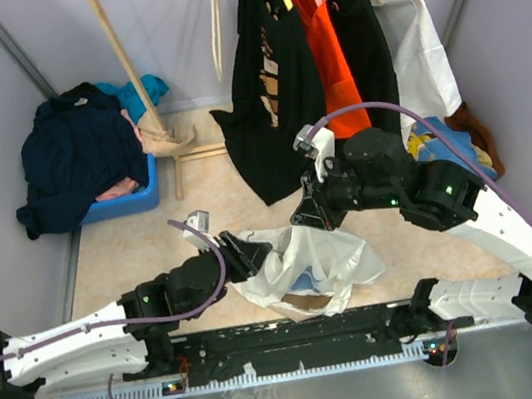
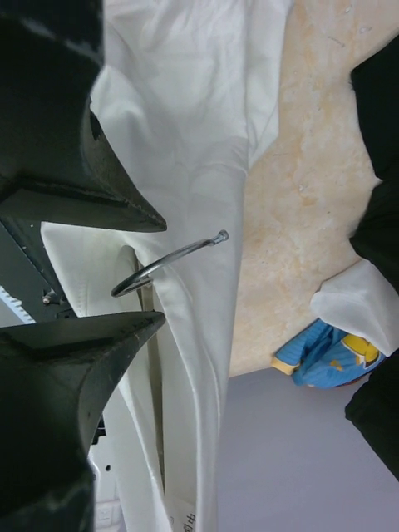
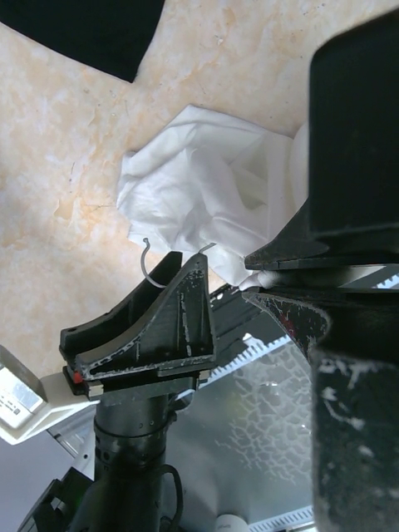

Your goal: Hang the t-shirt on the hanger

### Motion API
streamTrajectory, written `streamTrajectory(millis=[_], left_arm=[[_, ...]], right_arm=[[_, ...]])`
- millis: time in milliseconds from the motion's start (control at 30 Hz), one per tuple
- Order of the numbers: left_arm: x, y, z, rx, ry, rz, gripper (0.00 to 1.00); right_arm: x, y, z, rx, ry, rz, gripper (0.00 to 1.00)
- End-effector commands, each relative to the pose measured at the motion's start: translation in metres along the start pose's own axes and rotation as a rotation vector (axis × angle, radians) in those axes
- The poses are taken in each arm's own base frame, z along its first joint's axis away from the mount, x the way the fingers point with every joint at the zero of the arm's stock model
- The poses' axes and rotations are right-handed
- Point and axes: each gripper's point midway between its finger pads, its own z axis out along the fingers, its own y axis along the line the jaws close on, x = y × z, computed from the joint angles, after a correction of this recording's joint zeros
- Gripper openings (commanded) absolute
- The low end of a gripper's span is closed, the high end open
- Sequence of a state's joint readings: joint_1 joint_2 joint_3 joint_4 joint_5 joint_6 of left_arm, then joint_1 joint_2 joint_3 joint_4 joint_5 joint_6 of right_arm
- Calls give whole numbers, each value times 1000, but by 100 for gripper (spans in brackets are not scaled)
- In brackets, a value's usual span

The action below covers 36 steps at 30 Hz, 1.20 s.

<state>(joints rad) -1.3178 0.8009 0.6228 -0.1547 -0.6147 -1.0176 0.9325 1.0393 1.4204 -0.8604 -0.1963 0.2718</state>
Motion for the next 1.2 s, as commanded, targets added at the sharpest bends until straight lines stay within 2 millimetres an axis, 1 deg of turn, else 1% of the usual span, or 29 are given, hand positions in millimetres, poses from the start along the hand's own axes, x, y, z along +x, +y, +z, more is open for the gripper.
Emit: streamTrajectory(millis=[0, 67, 200, 300, 433, 467, 600, 633, 667, 767, 867, 900, 1067, 1133, 1167], left_arm=[[-27, -16, -6, 15, -75, -3, 47], [-34, -16, -6, -7, -95, 10, 43], [-42, -19, -5, -35, -113, 32, 39], [-42, -23, -3, -47, -103, 45, 30], [-39, -31, 0, -24, -89, 49, 11], [-38, -32, 0, -21, -86, 50, 8], [-38, -32, 1, -21, -85, 54, 5], [-39, -32, 0, -23, -91, 54, 1], [-43, -32, -1, -25, -100, 52, 0], [-61, -42, -6, -21, -143, 76, 0], [-87, -59, -11, -41, -187, 142, 0], [-96, -68, -13, -46, -198, 163, 0], [-126, -99, -16, -59, -227, 278, 0], [-135, -106, -16, -67, -236, 302, 0], [-140, -109, -17, -67, -241, 312, 0]], right_arm=[[-21, 4, -8, -11, -82, -20, 0], [-21, 4, -9, -9, -81, -21, 0], [-21, 4, -8, -10, -80, -22, 0], [-21, 4, -9, -9, -82, -23, 0], [-21, 4, -9, -7, -83, -24, 0], [-20, 3, -9, -5, -82, -24, 0], [-20, 3, -10, -3, -83, -24, 0], [-19, 2, -9, -1, -81, -23, 0], [-19, 2, -9, -2, -81, -24, 0], [-19, 1, -9, 5, -76, -28, 0], [-20, -5, -9, 38, -72, -29, 0], [-20, -5, -9, 40, -71, -32, 0], [-24, -9, -14, 74, -79, -31, 8], [-24, -11, -17, 89, -83, -30, 9], [-23, -12, -18, 94, -83, -28, 13]])
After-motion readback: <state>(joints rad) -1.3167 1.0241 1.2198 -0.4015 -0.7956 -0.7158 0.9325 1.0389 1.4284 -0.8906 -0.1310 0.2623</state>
